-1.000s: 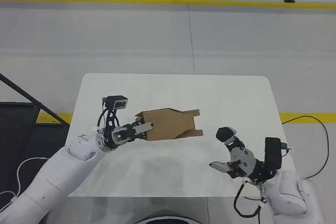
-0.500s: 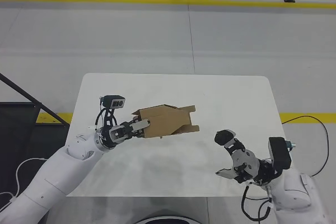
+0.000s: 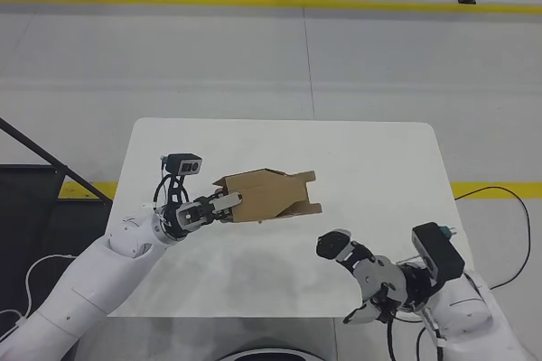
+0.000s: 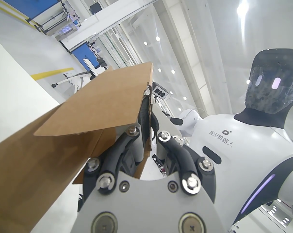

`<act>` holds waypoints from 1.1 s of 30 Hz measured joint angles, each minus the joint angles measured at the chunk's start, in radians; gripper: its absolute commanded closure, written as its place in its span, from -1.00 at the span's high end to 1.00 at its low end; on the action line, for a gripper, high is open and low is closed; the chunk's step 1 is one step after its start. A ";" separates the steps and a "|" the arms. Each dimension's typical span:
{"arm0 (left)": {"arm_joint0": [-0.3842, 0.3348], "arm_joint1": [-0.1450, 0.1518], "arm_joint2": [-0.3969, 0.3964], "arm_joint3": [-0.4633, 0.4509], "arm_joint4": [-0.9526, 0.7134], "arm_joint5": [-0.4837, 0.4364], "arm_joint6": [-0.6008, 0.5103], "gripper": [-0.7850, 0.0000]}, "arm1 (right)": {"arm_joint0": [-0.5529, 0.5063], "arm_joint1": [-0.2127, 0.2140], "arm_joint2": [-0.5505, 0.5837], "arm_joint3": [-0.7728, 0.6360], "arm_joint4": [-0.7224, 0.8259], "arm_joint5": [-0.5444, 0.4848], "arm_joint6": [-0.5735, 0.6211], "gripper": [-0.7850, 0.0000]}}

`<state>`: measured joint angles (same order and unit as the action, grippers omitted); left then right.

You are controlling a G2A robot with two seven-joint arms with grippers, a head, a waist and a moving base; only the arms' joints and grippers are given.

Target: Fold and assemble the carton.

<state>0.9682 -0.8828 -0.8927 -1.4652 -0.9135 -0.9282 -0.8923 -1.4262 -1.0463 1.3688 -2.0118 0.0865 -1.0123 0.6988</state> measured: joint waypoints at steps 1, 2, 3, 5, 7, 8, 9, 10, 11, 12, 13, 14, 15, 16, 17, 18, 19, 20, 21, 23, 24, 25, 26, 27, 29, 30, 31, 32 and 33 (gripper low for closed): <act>0.000 0.000 0.000 0.000 0.000 0.000 0.000 -1.00 | 0.000 0.000 0.001 0.000 -0.001 0.000 -0.002 1.00; 0.000 0.000 0.000 0.000 0.000 0.000 0.000 -1.00 | -0.001 0.000 0.001 0.000 -0.003 0.000 -0.005 1.00; 0.000 0.000 0.000 0.000 0.000 0.000 0.000 -1.00 | -0.001 -0.001 0.001 -0.001 -0.004 0.000 -0.007 1.00; 0.000 0.000 0.000 0.000 0.000 0.000 0.000 -1.00 | -0.002 -0.001 0.001 -0.001 -0.004 0.000 -0.007 1.00; 0.000 0.000 0.000 0.000 0.000 0.000 0.000 -1.00 | -0.005 -0.001 -0.010 -0.016 -0.016 0.007 -0.008 1.00; 0.000 0.000 0.000 0.000 0.000 0.000 0.000 -1.00 | -0.006 -0.001 -0.020 -0.025 -0.026 0.011 -0.006 1.00; 0.000 0.000 0.000 0.000 0.000 0.000 0.000 -1.00 | -0.007 -0.002 -0.035 -0.035 -0.039 0.013 -0.004 1.00; 0.000 0.000 0.000 0.000 0.000 0.000 0.000 -1.00 | -0.006 -0.002 -0.047 -0.040 -0.046 0.014 -0.006 1.00; 0.000 0.000 0.000 0.000 0.000 0.000 0.000 -1.00 | -0.003 -0.004 -0.060 -0.044 -0.050 0.015 -0.010 1.00; 0.000 0.000 0.000 0.000 0.000 0.000 0.000 -1.00 | 0.003 -0.005 -0.080 -0.045 -0.051 0.016 -0.013 1.00; 0.000 0.000 0.000 0.000 0.000 0.000 0.000 -1.00 | 0.010 -0.006 -0.093 -0.043 -0.052 0.018 -0.014 1.00; 0.000 0.000 0.000 0.000 0.000 0.000 0.000 -1.00 | 0.018 -0.007 -0.104 -0.039 -0.054 0.024 -0.018 1.00; 0.000 0.000 0.000 0.000 0.000 0.000 0.000 -1.00 | 0.029 -0.009 -0.114 -0.031 -0.063 0.040 -0.028 1.00; 0.000 0.000 0.000 0.000 0.000 0.000 0.000 -1.00 | 0.038 -0.010 -0.118 -0.025 -0.074 0.056 -0.038 1.00; 0.000 0.000 0.000 0.000 0.000 0.000 0.000 -1.00 | 0.046 -0.012 -0.124 -0.020 -0.085 0.073 -0.050 1.00; 0.000 0.000 0.000 0.000 0.000 0.000 0.000 -1.00 | 0.055 -0.015 -0.136 -0.014 -0.093 0.090 -0.062 1.00; 0.000 0.000 0.000 0.000 0.000 0.000 0.000 -1.00 | 0.063 -0.016 -0.145 -0.008 -0.097 0.099 -0.068 1.00; 0.000 0.000 0.000 0.000 0.000 0.000 0.000 -1.00 | 0.071 -0.018 -0.152 0.000 -0.103 0.109 -0.074 1.00; 0.000 0.000 0.000 0.000 0.000 0.000 0.000 -1.00 | 0.080 -0.020 -0.158 0.009 -0.111 0.124 -0.085 1.00; 0.000 0.000 0.000 0.000 0.000 0.000 0.000 -1.00 | 0.092 -0.023 -0.164 0.022 -0.118 0.142 -0.108 1.00; 0.000 0.000 0.000 0.000 0.000 0.000 0.000 -1.00 | 0.099 -0.024 -0.166 0.031 -0.122 0.152 -0.124 1.00; 0.000 0.000 0.000 0.000 0.000 0.000 0.000 -1.00 | 0.103 -0.025 -0.168 0.036 -0.124 0.157 -0.133 1.00; 0.000 0.000 0.000 0.000 0.000 0.000 0.000 -1.00 | 0.106 -0.026 -0.170 0.040 -0.125 0.160 -0.140 1.00; 0.000 0.000 0.000 0.000 0.000 0.000 0.000 -1.00 | 0.110 -0.027 -0.170 0.045 -0.128 0.164 -0.149 1.00; 0.000 0.000 0.000 0.000 0.000 0.000 0.000 -1.00 | 0.113 -0.028 -0.166 0.051 -0.142 0.175 -0.166 1.00; 0.000 0.000 0.000 0.000 0.000 0.000 0.000 -1.00 | 0.112 -0.029 -0.164 0.051 -0.153 0.183 -0.179 1.00; 0.000 0.000 0.000 0.000 0.000 0.000 0.000 -1.00 | 0.112 -0.030 -0.165 0.050 -0.158 0.186 -0.186 1.00; 0.000 0.000 0.000 0.000 0.000 0.000 0.000 -1.00 | 0.112 -0.031 -0.166 0.050 -0.161 0.188 -0.191 1.00; 0.000 0.000 0.000 0.000 0.000 0.000 0.000 -1.00 | 0.113 -0.031 -0.167 0.051 -0.164 0.192 -0.197 1.00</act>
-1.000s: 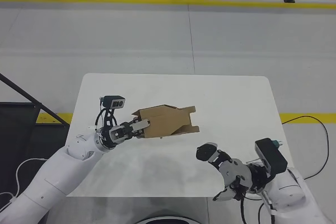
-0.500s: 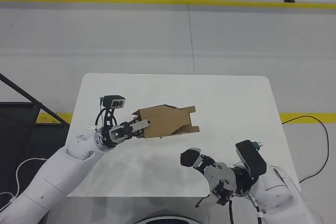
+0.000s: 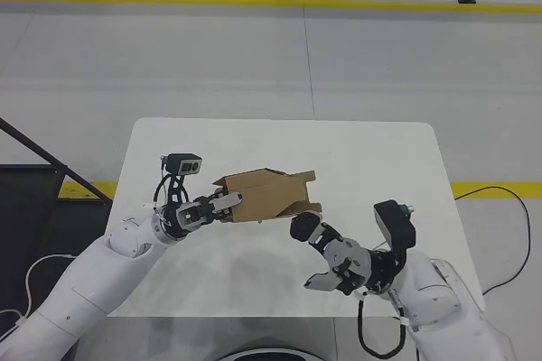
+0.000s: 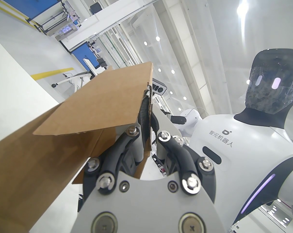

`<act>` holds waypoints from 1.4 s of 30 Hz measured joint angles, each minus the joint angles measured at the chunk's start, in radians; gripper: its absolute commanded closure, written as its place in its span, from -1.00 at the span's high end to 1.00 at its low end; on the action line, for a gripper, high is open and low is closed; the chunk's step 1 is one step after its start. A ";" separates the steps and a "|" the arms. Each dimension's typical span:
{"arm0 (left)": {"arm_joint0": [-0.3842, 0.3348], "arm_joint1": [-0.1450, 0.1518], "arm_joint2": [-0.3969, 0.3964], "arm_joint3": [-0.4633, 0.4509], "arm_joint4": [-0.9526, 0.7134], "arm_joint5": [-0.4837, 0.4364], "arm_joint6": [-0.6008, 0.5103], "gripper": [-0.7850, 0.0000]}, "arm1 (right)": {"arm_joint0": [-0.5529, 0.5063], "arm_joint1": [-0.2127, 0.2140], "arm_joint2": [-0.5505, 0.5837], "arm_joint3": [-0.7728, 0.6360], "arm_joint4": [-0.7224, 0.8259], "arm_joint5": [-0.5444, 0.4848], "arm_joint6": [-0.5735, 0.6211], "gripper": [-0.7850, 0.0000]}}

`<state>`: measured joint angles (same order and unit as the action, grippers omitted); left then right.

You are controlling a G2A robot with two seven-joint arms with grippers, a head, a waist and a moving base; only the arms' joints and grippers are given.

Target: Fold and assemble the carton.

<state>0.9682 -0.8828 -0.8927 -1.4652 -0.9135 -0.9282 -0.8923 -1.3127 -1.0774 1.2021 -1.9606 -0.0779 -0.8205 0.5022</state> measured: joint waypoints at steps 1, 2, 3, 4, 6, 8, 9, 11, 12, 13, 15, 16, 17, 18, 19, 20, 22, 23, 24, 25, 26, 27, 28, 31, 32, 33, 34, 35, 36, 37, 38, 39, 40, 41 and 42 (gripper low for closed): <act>0.000 0.000 0.000 0.000 0.000 0.000 0.000 -1.00 | 0.001 0.000 0.000 0.001 -0.002 0.003 -0.004 1.00; 0.000 0.000 0.000 0.000 0.000 0.000 0.000 -1.00 | 0.003 -0.001 0.000 0.002 -0.005 0.006 -0.008 1.00; 0.000 0.000 0.000 0.000 0.000 0.000 0.000 -1.00 | 0.005 -0.001 0.000 0.002 -0.010 0.013 -0.013 1.00; 0.000 0.000 0.000 0.000 0.000 0.000 0.000 -1.00 | 0.006 -0.002 0.000 0.002 -0.015 0.018 -0.017 1.00; 0.000 0.000 0.000 0.000 0.000 0.000 0.000 -1.00 | 0.009 -0.003 -0.002 0.001 -0.023 0.028 -0.028 1.00; 0.000 0.000 0.000 0.000 0.000 0.000 0.000 -1.00 | 0.012 -0.005 -0.006 -0.002 -0.032 0.037 -0.035 1.00; 0.000 0.000 0.000 0.000 0.000 0.000 0.000 -1.00 | 0.015 -0.006 -0.010 -0.004 -0.038 0.044 -0.040 1.00; 0.000 0.000 0.000 0.000 0.000 0.000 0.000 -1.00 | 0.020 -0.008 -0.016 -0.006 -0.046 0.055 -0.044 1.00; 0.000 0.000 0.000 0.000 0.000 0.000 0.000 -1.00 | 0.025 -0.009 -0.018 -0.005 -0.050 0.064 -0.047 1.00; 0.000 0.000 0.000 0.000 0.000 0.000 0.000 -1.00 | 0.028 -0.009 -0.020 -0.005 -0.054 0.071 -0.051 1.00; 0.000 0.000 0.000 0.000 0.000 0.000 0.000 -1.00 | 0.034 -0.011 -0.024 -0.005 -0.059 0.082 -0.058 1.00; 0.000 0.000 0.000 0.000 0.000 0.000 0.000 -1.00 | 0.036 -0.012 -0.026 -0.005 -0.059 0.085 -0.060 1.00; 0.000 0.000 0.000 0.000 0.000 0.000 0.000 -1.00 | 0.039 -0.013 -0.028 -0.005 -0.059 0.088 -0.060 1.00; 0.000 0.000 0.000 0.000 0.000 0.000 0.000 -1.00 | 0.043 -0.013 -0.031 -0.003 -0.059 0.093 -0.061 1.00; 0.000 0.000 0.000 0.000 0.000 0.000 0.000 -1.00 | 0.045 -0.014 -0.032 -0.002 -0.060 0.097 -0.062 1.00; 0.000 0.000 0.000 0.000 0.000 0.000 0.000 -1.00 | 0.048 -0.015 -0.034 -0.001 -0.061 0.100 -0.063 1.00; 0.000 0.000 0.000 0.000 0.000 0.000 0.000 -1.00 | 0.052 -0.016 -0.034 0.001 -0.068 0.109 -0.075 1.00; 0.000 0.000 0.000 0.000 0.000 0.000 0.000 -1.00 | 0.052 -0.017 -0.035 0.001 -0.072 0.111 -0.082 1.00; 0.000 0.000 0.000 0.000 0.000 0.000 0.000 -1.00 | 0.052 -0.018 -0.036 0.001 -0.076 0.111 -0.090 1.00; 0.000 0.000 0.000 0.000 0.000 0.000 0.000 -1.00 | 0.052 -0.019 -0.038 0.001 -0.079 0.110 -0.094 1.00; 0.000 0.000 0.000 0.000 0.000 0.000 0.000 -1.00 | 0.052 -0.019 -0.039 0.002 -0.081 0.109 -0.097 1.00; 0.000 0.000 0.000 0.000 0.000 0.000 0.000 -1.00 | 0.052 -0.020 -0.040 0.003 -0.084 0.110 -0.100 1.00; 0.000 0.000 0.000 0.000 0.000 0.000 0.000 -1.00 | 0.052 -0.021 -0.039 0.004 -0.087 0.114 -0.104 1.00; 0.000 0.000 0.000 0.000 0.000 0.000 0.000 -1.00 | 0.052 -0.023 -0.040 0.003 -0.100 0.123 -0.119 1.00; 0.000 0.000 0.000 0.000 0.000 0.000 0.000 -1.00 | 0.052 -0.023 -0.042 0.003 -0.101 0.124 -0.120 1.00; 0.000 0.000 0.000 0.000 0.000 0.000 0.000 -1.00 | 0.053 -0.024 -0.043 0.005 -0.103 0.125 -0.121 1.00; 0.000 0.000 0.000 0.000 0.000 0.000 0.000 -1.00 | 0.054 -0.025 -0.043 0.006 -0.104 0.127 -0.123 1.00; 0.000 0.000 0.000 0.000 0.000 0.000 0.000 -1.00 | 0.054 -0.025 -0.044 0.007 -0.105 0.128 -0.125 1.00; 0.000 0.000 0.000 0.000 0.000 0.000 0.000 -1.00 | 0.055 -0.026 -0.045 0.008 -0.106 0.129 -0.128 1.00; 0.000 0.000 0.000 0.000 0.000 0.000 0.000 -1.00 | 0.056 -0.026 -0.046 0.009 -0.107 0.129 -0.129 1.00; 0.000 0.000 0.000 0.000 0.000 0.000 0.000 -1.00 | 0.056 -0.027 -0.047 0.011 -0.107 0.130 -0.131 1.00; 0.000 0.000 0.000 0.000 0.000 0.000 0.000 -1.00 | 0.057 -0.028 -0.049 0.012 -0.108 0.131 -0.132 1.00; 0.000 0.000 0.000 0.000 0.000 0.000 0.000 -1.00 | 0.059 -0.028 -0.051 0.014 -0.109 0.131 -0.131 1.00; 0.000 0.000 0.000 0.000 0.000 0.000 0.000 -1.00 | 0.060 -0.029 -0.053 0.015 -0.109 0.131 -0.128 1.00; 0.000 0.000 0.000 0.000 0.000 0.000 0.000 -1.00 | 0.063 -0.029 -0.057 0.017 -0.109 0.131 -0.123 1.00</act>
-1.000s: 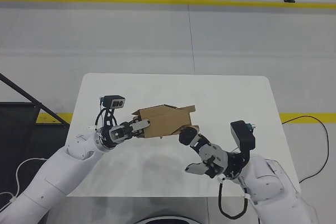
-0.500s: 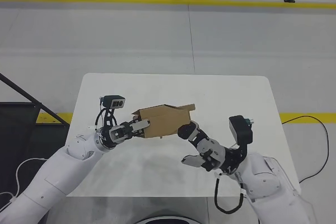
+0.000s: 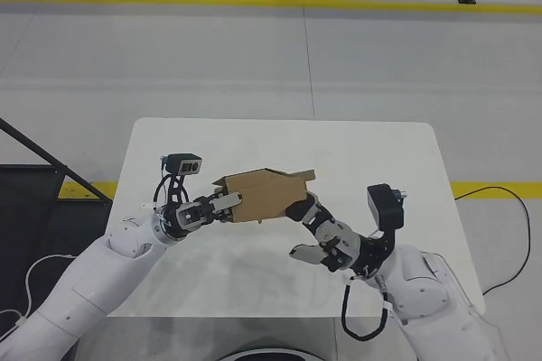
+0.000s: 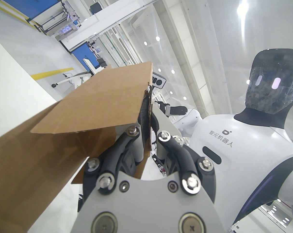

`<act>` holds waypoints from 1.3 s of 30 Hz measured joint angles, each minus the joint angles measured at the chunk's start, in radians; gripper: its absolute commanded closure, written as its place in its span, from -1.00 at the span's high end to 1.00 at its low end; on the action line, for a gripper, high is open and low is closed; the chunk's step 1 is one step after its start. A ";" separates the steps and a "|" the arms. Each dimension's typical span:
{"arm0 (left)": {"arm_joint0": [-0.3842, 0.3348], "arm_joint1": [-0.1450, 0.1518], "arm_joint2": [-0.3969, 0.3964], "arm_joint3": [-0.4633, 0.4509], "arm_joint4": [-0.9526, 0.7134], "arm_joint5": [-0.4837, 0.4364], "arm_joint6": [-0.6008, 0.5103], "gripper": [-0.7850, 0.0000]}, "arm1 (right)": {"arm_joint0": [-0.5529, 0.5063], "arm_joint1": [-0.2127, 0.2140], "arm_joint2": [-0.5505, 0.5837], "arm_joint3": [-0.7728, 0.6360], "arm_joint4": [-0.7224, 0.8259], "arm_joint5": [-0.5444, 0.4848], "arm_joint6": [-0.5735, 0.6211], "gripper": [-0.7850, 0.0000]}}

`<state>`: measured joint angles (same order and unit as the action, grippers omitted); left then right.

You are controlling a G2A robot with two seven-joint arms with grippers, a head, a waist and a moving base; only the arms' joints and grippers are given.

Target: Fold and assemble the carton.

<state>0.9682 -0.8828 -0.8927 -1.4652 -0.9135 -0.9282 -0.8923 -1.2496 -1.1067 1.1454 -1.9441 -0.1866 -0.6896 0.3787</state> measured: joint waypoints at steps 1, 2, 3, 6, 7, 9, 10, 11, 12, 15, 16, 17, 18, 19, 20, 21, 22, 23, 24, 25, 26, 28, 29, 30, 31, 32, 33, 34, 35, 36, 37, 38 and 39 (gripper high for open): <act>0.000 0.000 0.000 0.000 0.000 0.000 0.000 -1.00 | 0.002 -0.001 -0.002 0.001 0.001 0.000 0.002 1.00; 0.000 0.000 0.000 0.000 0.000 0.000 0.000 -1.00 | 0.005 -0.001 -0.004 0.002 0.000 0.000 0.002 1.00; 0.000 0.000 0.000 0.000 0.000 0.000 0.000 -1.00 | 0.008 -0.002 -0.007 0.003 -0.004 0.000 0.004 1.00; 0.000 0.000 0.000 0.000 0.000 0.000 0.000 -1.00 | 0.017 -0.004 -0.016 0.008 -0.011 -0.004 0.011 1.00; 0.000 0.000 0.000 0.000 0.000 0.000 0.000 -1.00 | 0.020 -0.005 -0.018 0.009 -0.013 -0.003 0.011 1.00; 0.000 0.000 0.000 0.000 0.000 0.000 0.000 -1.00 | 0.026 -0.007 -0.015 0.012 -0.028 0.005 -0.004 1.00; 0.000 0.000 0.000 0.000 0.000 0.000 0.000 -1.00 | 0.027 -0.008 -0.010 0.010 -0.048 0.015 -0.019 1.00; 0.000 0.000 0.000 0.000 0.000 0.000 0.000 -1.00 | 0.024 -0.009 -0.009 0.006 -0.069 0.021 -0.035 1.00; 0.000 0.000 0.000 0.000 0.000 0.000 0.000 -1.00 | 0.020 -0.011 -0.009 0.003 -0.093 0.026 -0.055 1.00; 0.000 0.000 0.000 0.000 0.000 0.000 0.000 -1.00 | 0.011 -0.014 -0.013 -0.002 -0.132 0.033 -0.088 1.00; 0.000 0.000 0.000 0.000 0.000 0.000 0.000 -1.00 | 0.009 -0.015 -0.015 -0.003 -0.136 0.034 -0.091 1.00; 0.000 0.000 0.000 0.000 0.000 0.000 0.000 -1.00 | 0.009 -0.016 -0.017 -0.003 -0.138 0.034 -0.091 1.00; 0.000 0.000 0.000 0.000 0.000 0.000 0.000 -1.00 | 0.008 -0.016 -0.019 -0.002 -0.139 0.033 -0.089 1.00; 0.000 0.000 0.000 0.000 0.000 0.000 0.000 -1.00 | 0.009 -0.016 -0.021 0.000 -0.139 0.032 -0.085 1.00; 0.000 0.000 0.000 0.000 0.000 0.000 0.000 -1.00 | 0.009 -0.016 -0.023 0.001 -0.137 0.029 -0.080 1.00; 0.000 0.000 0.000 0.000 0.000 0.000 0.000 -1.00 | 0.011 -0.017 -0.027 0.003 -0.131 0.023 -0.071 1.00; 0.000 0.000 0.000 0.000 0.000 0.000 0.000 -1.00 | 0.012 -0.017 -0.030 0.005 -0.123 0.018 -0.063 1.00; 0.000 0.000 0.000 0.000 0.000 0.000 0.000 -1.00 | 0.015 -0.017 -0.032 0.008 -0.114 0.012 -0.053 1.00; 0.000 0.000 0.000 0.000 0.000 0.000 0.000 -1.00 | 0.019 -0.016 -0.033 0.011 -0.104 0.007 -0.041 1.00; 0.000 0.000 0.000 0.000 0.000 0.000 0.000 -1.00 | 0.021 -0.016 -0.033 0.013 -0.097 0.005 -0.032 1.00; 0.000 0.000 0.000 0.000 0.000 0.000 0.000 -1.00 | 0.024 -0.016 -0.035 0.014 -0.092 0.003 -0.023 1.00; 0.000 0.000 0.000 0.000 0.000 0.000 0.000 -1.00 | 0.030 -0.016 -0.039 0.016 -0.079 -0.002 -0.001 1.00; 0.000 0.000 0.000 0.000 0.000 0.000 0.000 -1.00 | 0.033 -0.016 -0.041 0.017 -0.074 -0.002 0.006 1.00; 0.000 0.000 0.000 0.000 0.000 0.000 0.000 -1.00 | 0.036 -0.016 -0.042 0.018 -0.070 -0.001 0.012 1.00; 0.000 0.000 0.000 0.000 0.000 0.000 0.000 -1.00 | 0.039 -0.016 -0.043 0.018 -0.067 -0.001 0.019 1.00; 0.000 0.000 0.000 0.000 0.000 0.000 0.000 -1.00 | 0.040 -0.016 -0.044 0.019 -0.065 -0.001 0.023 1.00; 0.000 0.000 0.000 0.000 0.000 0.000 0.000 -1.00 | 0.042 -0.016 -0.046 0.020 -0.063 0.000 0.030 1.00; 0.000 0.000 0.000 0.000 0.000 0.000 0.000 -1.00 | 0.043 -0.016 -0.047 0.020 -0.059 0.000 0.035 1.00; 0.000 0.000 0.000 0.000 0.000 0.000 0.000 -1.00 | 0.044 -0.016 -0.048 0.021 -0.055 -0.001 0.041 1.00; 0.000 0.000 0.000 0.000 0.000 0.000 0.000 -1.00 | 0.045 -0.016 -0.048 0.022 -0.051 -0.003 0.046 1.00; 0.000 0.000 0.000 0.000 0.000 0.000 0.000 -1.00 | 0.046 -0.016 -0.048 0.023 -0.048 -0.005 0.050 1.00; 0.000 0.000 0.000 0.000 0.000 0.000 0.000 -1.00 | 0.047 -0.016 -0.049 0.024 -0.045 -0.008 0.053 1.00; 0.000 0.000 0.000 0.000 0.000 0.000 0.000 -1.00 | 0.048 -0.015 -0.049 0.025 -0.041 -0.011 0.057 1.00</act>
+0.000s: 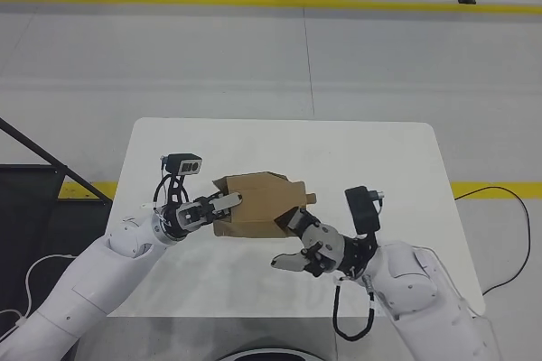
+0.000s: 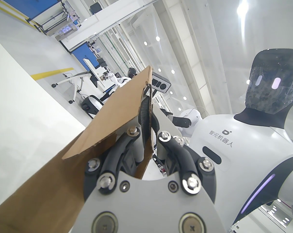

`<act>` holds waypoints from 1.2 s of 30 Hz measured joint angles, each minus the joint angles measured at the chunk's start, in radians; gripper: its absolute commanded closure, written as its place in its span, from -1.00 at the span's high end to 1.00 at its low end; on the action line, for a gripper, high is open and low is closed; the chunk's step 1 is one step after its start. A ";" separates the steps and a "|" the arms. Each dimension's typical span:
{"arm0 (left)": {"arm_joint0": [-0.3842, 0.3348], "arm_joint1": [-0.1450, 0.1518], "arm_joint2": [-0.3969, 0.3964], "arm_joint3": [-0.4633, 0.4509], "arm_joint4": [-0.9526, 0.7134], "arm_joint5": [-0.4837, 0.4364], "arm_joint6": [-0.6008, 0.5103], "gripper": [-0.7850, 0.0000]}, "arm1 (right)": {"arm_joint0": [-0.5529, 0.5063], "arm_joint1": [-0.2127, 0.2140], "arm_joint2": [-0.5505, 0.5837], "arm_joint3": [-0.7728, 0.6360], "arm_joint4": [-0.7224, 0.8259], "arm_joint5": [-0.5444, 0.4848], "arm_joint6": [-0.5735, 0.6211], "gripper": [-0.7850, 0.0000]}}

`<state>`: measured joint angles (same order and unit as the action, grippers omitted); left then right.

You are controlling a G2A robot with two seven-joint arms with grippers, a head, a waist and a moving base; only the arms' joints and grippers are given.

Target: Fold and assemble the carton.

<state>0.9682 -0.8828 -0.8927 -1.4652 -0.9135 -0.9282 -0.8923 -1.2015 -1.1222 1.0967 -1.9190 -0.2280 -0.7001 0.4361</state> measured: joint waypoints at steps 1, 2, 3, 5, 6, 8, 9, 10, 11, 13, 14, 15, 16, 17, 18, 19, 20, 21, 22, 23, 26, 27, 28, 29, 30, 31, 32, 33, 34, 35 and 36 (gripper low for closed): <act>0.000 0.000 0.000 0.000 0.000 0.000 0.000 -1.00 | 0.001 0.000 0.000 0.001 0.002 -0.002 0.003 1.00; 0.000 0.000 0.000 0.000 0.000 0.000 0.000 -1.00 | 0.002 0.000 0.000 0.001 0.004 -0.003 0.006 1.00; 0.000 0.000 0.000 0.000 0.000 0.000 0.000 -1.00 | 0.002 0.000 0.001 0.001 0.006 -0.003 0.008 1.00; 0.000 0.000 0.000 0.000 0.000 0.000 0.000 -1.00 | 0.004 0.000 0.003 0.000 0.005 -0.004 0.007 1.00; 0.000 0.000 0.000 0.000 0.000 0.000 0.000 -1.00 | 0.003 0.000 0.007 -0.002 0.002 -0.005 0.000 1.00; 0.000 0.000 0.000 0.000 0.000 0.000 0.000 -1.00 | 0.000 0.000 0.014 -0.002 0.000 -0.008 -0.016 1.00; 0.000 0.000 0.000 0.000 0.000 0.000 0.000 -1.00 | -0.002 0.000 0.019 -0.002 -0.001 -0.011 -0.027 1.00; 0.000 0.000 0.000 0.000 0.000 0.000 0.000 -1.00 | -0.005 0.000 0.023 -0.002 -0.002 -0.013 -0.034 1.00; 0.000 0.000 0.000 0.000 0.000 0.000 0.000 -1.00 | -0.007 0.000 0.028 -0.003 -0.003 -0.015 -0.039 1.00; 0.000 0.000 0.000 0.000 0.000 0.000 0.000 -1.00 | -0.015 0.000 0.041 -0.005 -0.003 -0.022 -0.055 1.00; 0.000 0.000 0.000 0.000 0.000 0.000 0.000 -1.00 | -0.019 0.001 0.048 -0.007 -0.005 -0.024 -0.063 1.00; 0.000 0.000 0.000 0.000 0.000 0.000 0.000 -1.00 | -0.026 0.002 0.058 -0.009 -0.007 -0.027 -0.073 1.00; 0.000 0.000 0.000 0.000 0.000 0.000 0.000 -1.00 | -0.031 0.002 0.066 -0.011 -0.007 -0.030 -0.081 1.00; 0.000 0.000 0.000 0.000 0.000 0.000 0.000 -1.00 | -0.035 0.003 0.075 -0.013 -0.005 -0.032 -0.089 1.00; 0.000 0.000 0.000 0.000 0.000 0.000 0.000 -1.00 | -0.041 0.004 0.088 -0.016 -0.003 -0.035 -0.098 1.00; 0.000 0.000 0.000 0.000 0.000 0.000 0.000 -1.00 | -0.045 0.004 0.096 -0.017 -0.001 -0.037 -0.103 1.00; 0.000 0.000 0.000 0.000 0.000 0.000 0.000 -1.00 | -0.048 0.005 0.105 -0.019 0.002 -0.038 -0.108 1.00; 0.000 0.000 0.000 0.000 0.000 0.000 0.000 -1.00 | -0.050 0.006 0.116 -0.019 0.005 -0.037 -0.116 1.00; 0.000 0.000 0.000 0.000 0.000 0.000 0.000 -1.00 | -0.050 0.006 0.124 -0.019 0.005 -0.033 -0.123 1.00; 0.000 0.000 0.000 0.000 0.000 0.000 0.000 -1.00 | -0.049 0.006 0.131 -0.019 0.006 -0.029 -0.128 1.00; 0.000 0.000 0.000 0.000 0.000 0.000 0.000 -1.00 | -0.034 0.005 0.145 -0.014 0.016 -0.017 -0.139 1.00; 0.000 0.000 0.000 0.000 0.000 0.000 0.000 -1.00 | -0.024 0.004 0.147 -0.010 0.024 -0.013 -0.141 1.00; 0.000 0.000 0.000 0.000 0.000 0.000 0.000 -1.00 | -0.016 0.003 0.147 -0.005 0.030 -0.010 -0.141 1.00; 0.000 0.000 0.000 0.000 0.000 0.000 0.000 -1.00 | -0.006 0.002 0.145 -0.001 0.037 -0.006 -0.139 1.00; 0.000 0.000 0.000 0.000 0.000 0.000 0.000 -1.00 | 0.008 0.001 0.140 0.005 0.048 -0.001 -0.135 1.00; 0.000 0.000 0.000 0.000 0.000 0.000 0.000 -1.00 | 0.019 -0.001 0.134 0.010 0.056 0.002 -0.131 1.00; 0.000 0.000 0.000 0.000 0.000 0.000 0.000 -1.00 | 0.033 -0.002 0.128 0.017 0.064 0.007 -0.126 1.00; 0.000 0.000 0.000 0.000 0.000 0.000 0.000 -1.00 | 0.051 -0.004 0.119 0.026 0.073 0.013 -0.120 1.00; 0.000 0.000 0.000 0.000 0.000 0.000 0.000 -1.00 | 0.065 -0.006 0.111 0.034 0.080 0.019 -0.115 1.00; 0.000 0.000 0.000 0.000 0.000 0.000 0.000 -1.00 | 0.079 -0.008 0.102 0.042 0.087 0.024 -0.110 1.00; 0.000 0.000 0.000 0.000 0.000 0.000 0.000 -1.00 | 0.097 -0.011 0.091 0.052 0.095 0.030 -0.103 1.00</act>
<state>0.9682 -0.8828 -0.8927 -1.4652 -0.9135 -0.9282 -0.8923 -1.1050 -1.1327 1.1876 -1.8670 -0.1331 -0.6706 0.3336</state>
